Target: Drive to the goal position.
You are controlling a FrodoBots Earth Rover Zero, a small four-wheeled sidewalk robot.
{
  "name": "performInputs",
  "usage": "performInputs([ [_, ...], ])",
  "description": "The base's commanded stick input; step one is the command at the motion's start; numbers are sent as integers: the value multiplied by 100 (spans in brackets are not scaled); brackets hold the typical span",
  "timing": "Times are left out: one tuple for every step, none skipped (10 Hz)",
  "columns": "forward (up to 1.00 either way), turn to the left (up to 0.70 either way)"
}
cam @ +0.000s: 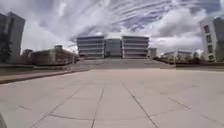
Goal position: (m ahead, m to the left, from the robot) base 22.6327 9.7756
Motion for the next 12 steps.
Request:
performInputs([
  [100, 5],
  [100, 5],
  [100, 5],
  [100, 5],
  [100, 4],
  [100, 4],
  [100, 5],
  [100, 7],
  [100, 9],
  [100, 1],
  [100, 0],
  [100, 0],
])
